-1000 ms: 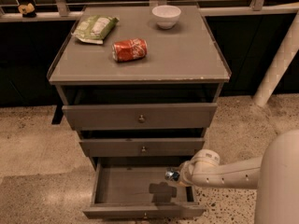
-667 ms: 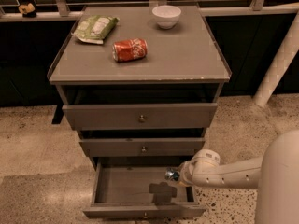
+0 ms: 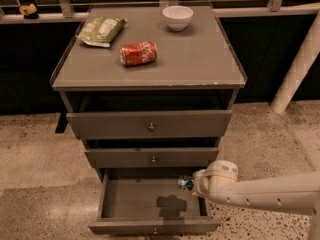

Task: Pick redbull can from bottom drawer and place on counter

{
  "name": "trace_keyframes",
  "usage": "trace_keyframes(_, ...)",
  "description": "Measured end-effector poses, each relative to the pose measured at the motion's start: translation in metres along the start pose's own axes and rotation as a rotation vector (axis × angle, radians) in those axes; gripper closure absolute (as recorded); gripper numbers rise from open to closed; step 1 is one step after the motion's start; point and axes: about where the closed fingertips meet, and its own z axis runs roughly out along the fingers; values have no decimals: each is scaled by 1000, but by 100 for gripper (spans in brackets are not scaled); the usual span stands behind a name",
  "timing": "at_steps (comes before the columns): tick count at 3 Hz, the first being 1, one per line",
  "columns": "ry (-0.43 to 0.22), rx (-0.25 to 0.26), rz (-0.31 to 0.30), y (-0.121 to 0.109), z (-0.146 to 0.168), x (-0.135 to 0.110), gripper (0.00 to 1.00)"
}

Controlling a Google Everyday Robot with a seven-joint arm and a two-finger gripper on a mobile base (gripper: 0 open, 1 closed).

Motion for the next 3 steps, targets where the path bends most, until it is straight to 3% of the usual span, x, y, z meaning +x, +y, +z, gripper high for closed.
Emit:
trace_keyframes(2,22,199,-90,-29,-103,-43,100)
trace_keyframes(3,19,322,-121,-52,-171,-71,100)
